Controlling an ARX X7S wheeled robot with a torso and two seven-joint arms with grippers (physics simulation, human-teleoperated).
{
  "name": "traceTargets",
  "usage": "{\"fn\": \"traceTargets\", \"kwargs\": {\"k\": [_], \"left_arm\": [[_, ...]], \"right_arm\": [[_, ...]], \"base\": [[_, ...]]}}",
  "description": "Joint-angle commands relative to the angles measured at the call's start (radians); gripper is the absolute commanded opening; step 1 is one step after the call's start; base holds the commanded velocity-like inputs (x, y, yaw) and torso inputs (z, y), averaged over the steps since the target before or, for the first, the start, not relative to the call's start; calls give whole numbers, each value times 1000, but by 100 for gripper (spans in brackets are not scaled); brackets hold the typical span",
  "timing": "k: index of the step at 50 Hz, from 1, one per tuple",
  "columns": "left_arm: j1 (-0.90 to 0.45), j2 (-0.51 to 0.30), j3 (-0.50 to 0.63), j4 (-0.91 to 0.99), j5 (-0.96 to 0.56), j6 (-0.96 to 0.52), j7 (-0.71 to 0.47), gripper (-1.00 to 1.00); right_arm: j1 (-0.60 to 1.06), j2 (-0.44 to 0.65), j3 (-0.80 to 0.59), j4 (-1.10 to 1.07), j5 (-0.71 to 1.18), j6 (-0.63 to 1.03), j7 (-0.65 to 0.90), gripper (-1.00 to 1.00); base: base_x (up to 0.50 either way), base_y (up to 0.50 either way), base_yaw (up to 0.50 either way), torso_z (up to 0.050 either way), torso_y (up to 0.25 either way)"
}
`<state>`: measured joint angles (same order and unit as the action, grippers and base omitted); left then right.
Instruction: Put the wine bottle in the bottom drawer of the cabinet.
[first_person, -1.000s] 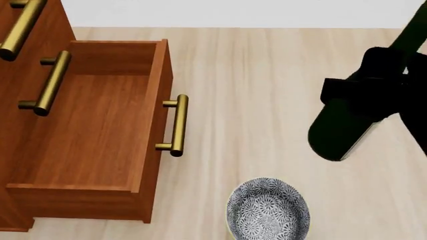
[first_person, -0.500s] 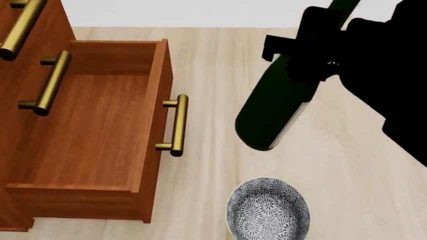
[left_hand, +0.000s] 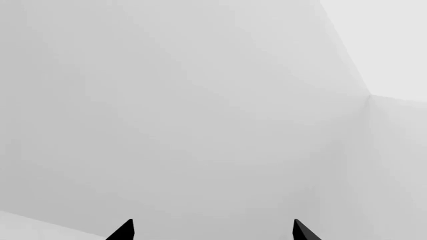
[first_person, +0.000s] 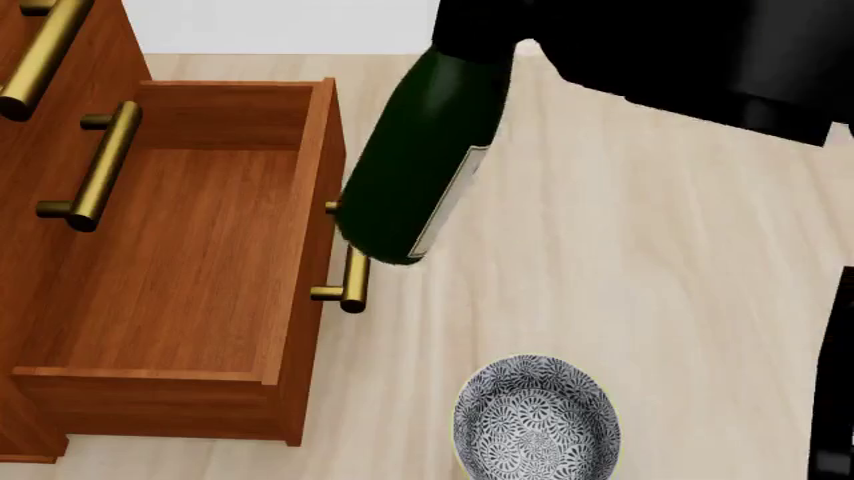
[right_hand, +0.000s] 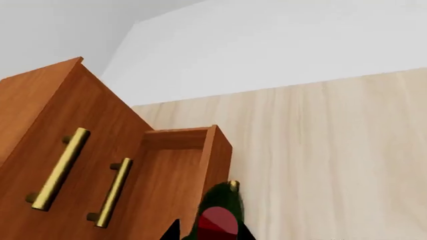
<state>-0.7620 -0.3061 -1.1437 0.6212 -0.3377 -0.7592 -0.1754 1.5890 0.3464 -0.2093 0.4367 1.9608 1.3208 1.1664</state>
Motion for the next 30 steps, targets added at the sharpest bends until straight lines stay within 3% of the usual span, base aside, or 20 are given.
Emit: {"fn": "traceTargets", "kwargs": {"k": [1, 30], "left_arm": [[0, -2, 2, 3, -4, -4, -3, 100], [12, -7, 24, 0, -2, -4, -6, 100]], "right_arm": [[91, -90, -63, 164, -67, -10, -127, -100], [226, -311, -301, 417, -375, -113, -537, -100]], "base": [[0, 0, 0, 0, 0], [0, 0, 0, 1, 0]]}}
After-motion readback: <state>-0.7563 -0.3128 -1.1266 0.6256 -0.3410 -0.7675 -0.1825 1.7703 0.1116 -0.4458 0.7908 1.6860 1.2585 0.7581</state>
